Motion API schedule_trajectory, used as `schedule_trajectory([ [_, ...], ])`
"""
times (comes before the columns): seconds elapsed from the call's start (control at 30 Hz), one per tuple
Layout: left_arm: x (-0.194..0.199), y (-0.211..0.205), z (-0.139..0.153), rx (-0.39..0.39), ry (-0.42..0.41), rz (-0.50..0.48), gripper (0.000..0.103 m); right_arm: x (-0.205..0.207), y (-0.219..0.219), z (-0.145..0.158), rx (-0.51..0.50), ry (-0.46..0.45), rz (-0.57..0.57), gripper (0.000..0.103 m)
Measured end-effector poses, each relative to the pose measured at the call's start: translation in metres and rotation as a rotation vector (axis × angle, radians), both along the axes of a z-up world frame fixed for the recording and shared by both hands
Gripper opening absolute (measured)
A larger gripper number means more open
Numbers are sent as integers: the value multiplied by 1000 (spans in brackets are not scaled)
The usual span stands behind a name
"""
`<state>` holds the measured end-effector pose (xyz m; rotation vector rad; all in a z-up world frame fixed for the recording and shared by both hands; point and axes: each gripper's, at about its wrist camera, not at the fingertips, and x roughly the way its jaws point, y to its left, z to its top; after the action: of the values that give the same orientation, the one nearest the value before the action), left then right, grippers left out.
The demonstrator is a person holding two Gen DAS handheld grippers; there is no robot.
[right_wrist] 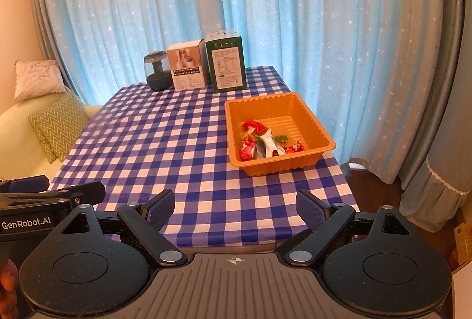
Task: Organize snacks
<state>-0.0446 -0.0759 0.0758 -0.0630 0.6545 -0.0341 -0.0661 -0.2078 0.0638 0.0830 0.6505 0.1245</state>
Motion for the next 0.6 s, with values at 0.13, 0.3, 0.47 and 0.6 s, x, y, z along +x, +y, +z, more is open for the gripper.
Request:
schedule_trajectory([
  [0.13,0,0,0,1,-2,3,103,-1,-1,0,1,-1,-1,89],
  [0.3,1,-2,0,2,-3,3,103,0,-1,0,1,0,1,89],
  [0.47,1,-2,0,1,-4,5,103,-1,-1,0,1,0,-1,89],
  [0.6,1,-2,1,1,-3,4,103,0,-1,0,0,-1,-1,89],
])
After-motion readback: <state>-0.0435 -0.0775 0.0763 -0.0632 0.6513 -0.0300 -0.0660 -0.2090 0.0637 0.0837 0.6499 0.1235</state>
